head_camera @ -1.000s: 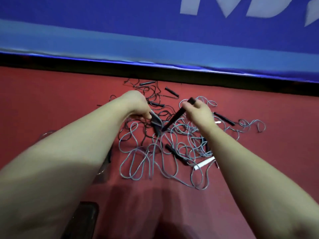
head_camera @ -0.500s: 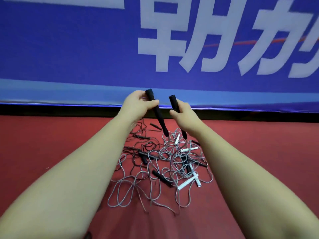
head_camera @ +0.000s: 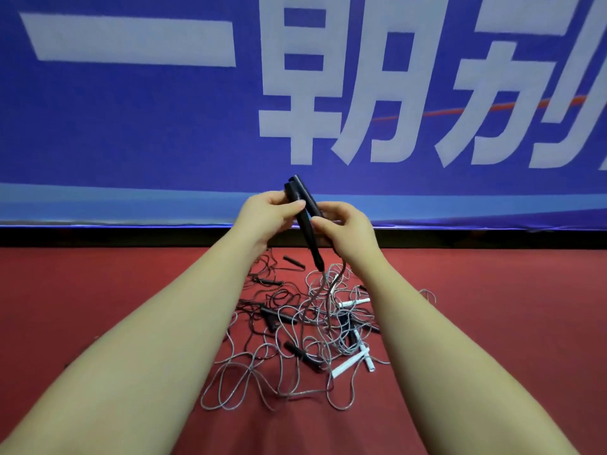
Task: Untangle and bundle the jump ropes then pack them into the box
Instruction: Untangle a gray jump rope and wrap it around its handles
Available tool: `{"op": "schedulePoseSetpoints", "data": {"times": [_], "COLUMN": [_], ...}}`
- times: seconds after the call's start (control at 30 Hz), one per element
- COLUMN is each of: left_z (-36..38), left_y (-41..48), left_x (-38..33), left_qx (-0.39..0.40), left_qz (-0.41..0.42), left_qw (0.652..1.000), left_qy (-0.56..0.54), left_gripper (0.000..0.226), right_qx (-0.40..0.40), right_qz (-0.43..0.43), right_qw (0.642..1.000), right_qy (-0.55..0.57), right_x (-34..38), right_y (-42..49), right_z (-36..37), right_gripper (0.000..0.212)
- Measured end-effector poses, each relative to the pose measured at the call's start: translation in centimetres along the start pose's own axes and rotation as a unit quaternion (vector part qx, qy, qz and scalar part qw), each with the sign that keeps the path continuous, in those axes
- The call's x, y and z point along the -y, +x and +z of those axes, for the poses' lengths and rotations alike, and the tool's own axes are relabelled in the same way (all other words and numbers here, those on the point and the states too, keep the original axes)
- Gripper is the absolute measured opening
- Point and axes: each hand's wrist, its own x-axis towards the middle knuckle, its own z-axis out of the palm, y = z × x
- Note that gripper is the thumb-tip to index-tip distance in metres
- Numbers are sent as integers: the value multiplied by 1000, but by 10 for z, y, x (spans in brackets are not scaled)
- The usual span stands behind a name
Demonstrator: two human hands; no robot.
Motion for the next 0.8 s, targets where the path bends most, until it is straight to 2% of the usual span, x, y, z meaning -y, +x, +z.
{"op": "schedulePoseSetpoints", "data": {"times": [0.13,0.3,0.43,0.53,0.6,0.73,0.8], "left_z": [8,1,0,-1,-4,-18,-18], "left_y": [0,15,35,51,64,91,97], "left_x": [-4,3,7,17,25,40,53], "left_qx": [-4,-40,-11,-44,-86,-166,-178], "left_qz": [-34,-83,-73,-70,-75,-85,-94], "left_qw": [997,984,987,987,982,962,951], "left_qy": [-72,-152,-146,-136,-150,-197,-234], "left_gripper": [7,12,11,11,13,16,14], "right_qx": [11,44,12,24,53,200,175], "right_qz": [4,10,18,23,42,154,172], "right_qw": [1000,999,999,999,998,965,963], "right_qy": [25,-25,-34,-19,-6,77,115], "right_x": [-3,-7,-11,-22,-33,-70,-90], "right_y": [-1,9,27,42,55,71,73], "right_z": [-8,0,6,13,15,18,18], "right_gripper": [24,21,20,17,13,21,24]}}
